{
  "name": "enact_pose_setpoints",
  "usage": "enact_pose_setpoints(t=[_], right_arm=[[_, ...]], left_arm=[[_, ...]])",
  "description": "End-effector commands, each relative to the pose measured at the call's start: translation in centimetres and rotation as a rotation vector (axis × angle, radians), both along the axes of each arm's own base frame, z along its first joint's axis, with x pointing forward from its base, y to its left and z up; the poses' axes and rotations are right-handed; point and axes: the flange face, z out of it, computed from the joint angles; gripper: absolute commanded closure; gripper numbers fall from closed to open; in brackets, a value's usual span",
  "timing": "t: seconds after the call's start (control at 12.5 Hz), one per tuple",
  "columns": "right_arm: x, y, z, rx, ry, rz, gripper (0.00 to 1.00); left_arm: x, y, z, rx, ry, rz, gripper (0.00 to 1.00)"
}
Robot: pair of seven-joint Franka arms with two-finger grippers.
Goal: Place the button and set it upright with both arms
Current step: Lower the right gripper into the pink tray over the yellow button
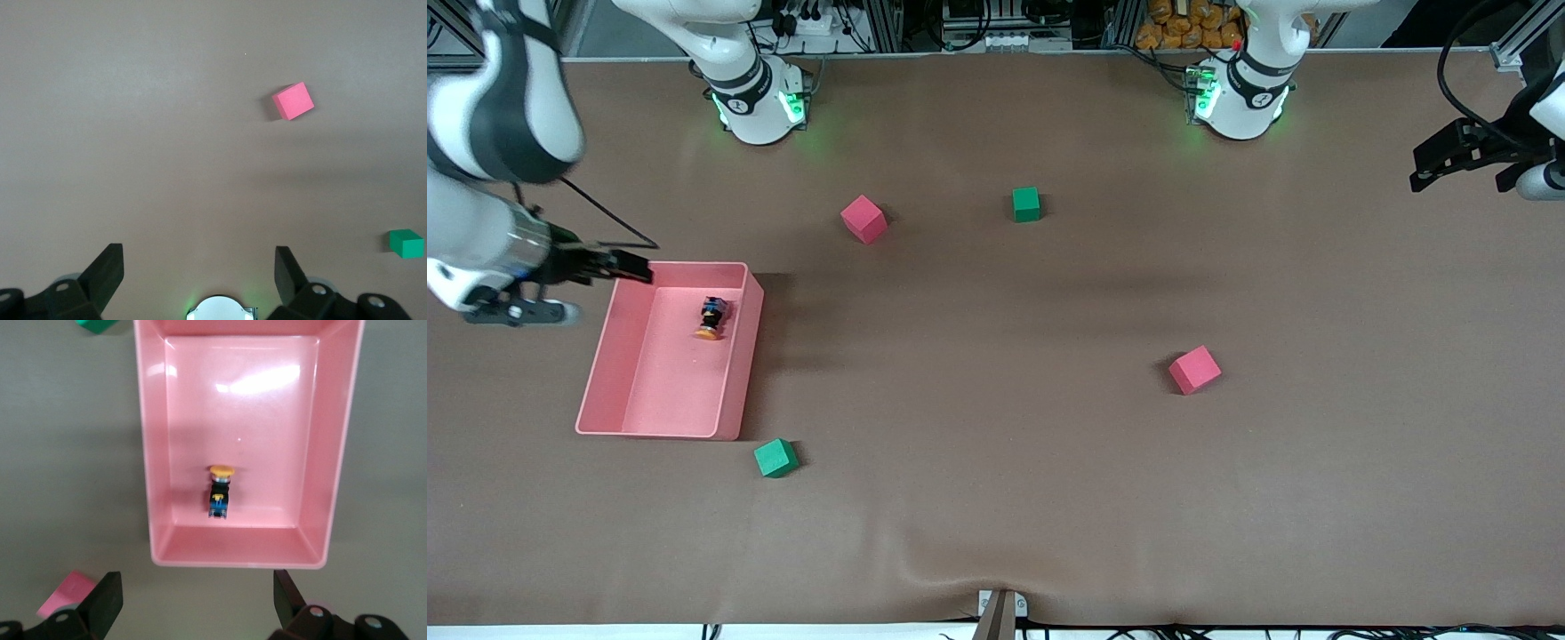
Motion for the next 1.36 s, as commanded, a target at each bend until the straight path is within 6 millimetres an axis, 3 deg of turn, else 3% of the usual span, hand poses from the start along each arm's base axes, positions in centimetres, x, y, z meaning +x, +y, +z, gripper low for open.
enact_pose_setpoints(t=[0.0,0.08,0.4,0.72,0.96,1.12,1.28], right_arm=[[-1.2,1.7,-5.2,0.015,-0.018,0.018,0.00],[-1.5,2.6,-6.3,0.013,-0.038,0.046,0.00],[-0.8,0.7,-13.1,0.018,-0.076,0.072,0.00],[-1.0,-4.1,-17.0,0.024,-0.065,0.011,0.00],[-2.6,-3.5,-20.1,0.041,-0.023,-0.043,0.00],[-3.3,-0.4,-21.0,0.027,-0.015,-0.081,0.00],[-4.4,0.0,-22.8,0.021,-0.061,-0.077,0.00]], left_arm=[[0.1,-0.2,0.7,-0.025,0.003,-0.025,0.00],[0.1,-0.5,0.6,-0.049,0.004,-0.024,0.00],[0.0,-0.3,0.7,-0.049,0.003,-0.024,0.00],[-0.6,-0.6,1.1,-0.048,0.007,-0.032,0.00],[-1.0,-0.5,2.0,-0.050,-0.008,-0.030,0.00],[-0.7,-0.3,2.0,-0.050,-0.008,-0.025,0.00],[-0.6,-0.5,2.1,-0.053,-0.011,-0.027,0.00]])
